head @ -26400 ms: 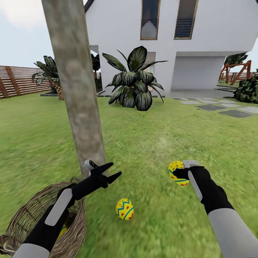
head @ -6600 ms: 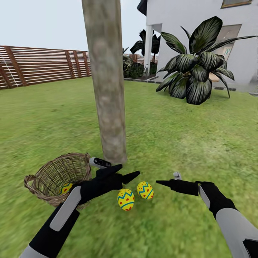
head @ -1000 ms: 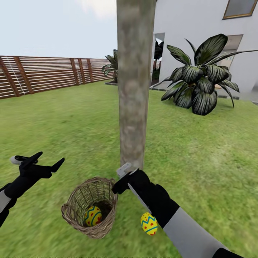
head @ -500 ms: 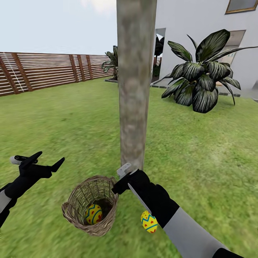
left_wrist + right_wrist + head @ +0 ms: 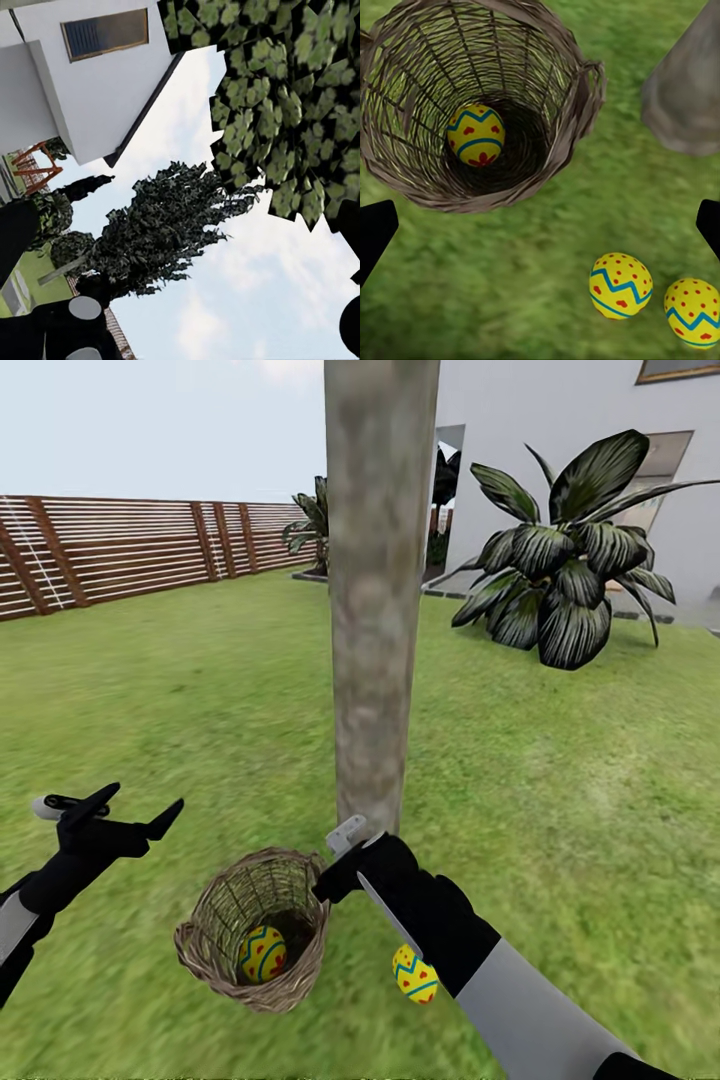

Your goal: Take the three Easter eggs out of the wicker basket on the lawn in the garden, then place them on the lawn next to a single tree (choose any tree) so that all three eggs are next to the same tree and none are left in the basket.

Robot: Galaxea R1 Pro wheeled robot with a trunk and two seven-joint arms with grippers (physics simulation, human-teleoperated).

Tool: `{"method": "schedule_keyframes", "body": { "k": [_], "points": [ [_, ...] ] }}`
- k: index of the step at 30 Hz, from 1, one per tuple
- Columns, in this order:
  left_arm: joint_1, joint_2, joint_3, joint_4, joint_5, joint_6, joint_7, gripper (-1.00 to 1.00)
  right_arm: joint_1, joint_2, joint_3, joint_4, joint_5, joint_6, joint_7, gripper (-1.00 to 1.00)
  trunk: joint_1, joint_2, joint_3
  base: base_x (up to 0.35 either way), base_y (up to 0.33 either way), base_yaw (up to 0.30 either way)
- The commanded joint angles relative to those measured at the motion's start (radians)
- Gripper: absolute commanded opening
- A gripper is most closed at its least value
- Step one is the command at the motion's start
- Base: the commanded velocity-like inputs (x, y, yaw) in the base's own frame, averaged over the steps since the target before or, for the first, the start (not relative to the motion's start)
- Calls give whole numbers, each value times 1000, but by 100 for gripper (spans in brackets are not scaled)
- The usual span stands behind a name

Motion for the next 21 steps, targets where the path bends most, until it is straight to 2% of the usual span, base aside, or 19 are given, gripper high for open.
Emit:
{"method": "schedule_keyframes", "body": {
  "k": [1, 12, 21],
  "points": [
    [0, -2, 0, 0, 3, 6, -1, 100, -1, 0, 1, 0, -7, 4, -4, 100, 0, 0, -3, 0, 0, 0],
    [0, -7, 0, 1, 2, 8, 0, 100, 0, 1, 1, 0, -7, 4, -4, 100, 0, 0, -20, 0, 5, 0],
    [0, -7, 1, 1, 1, 8, 0, 100, 0, 1, 1, -1, -6, 4, -4, 100, 0, 0, -35, 0, 253, 0]
  ]
}}
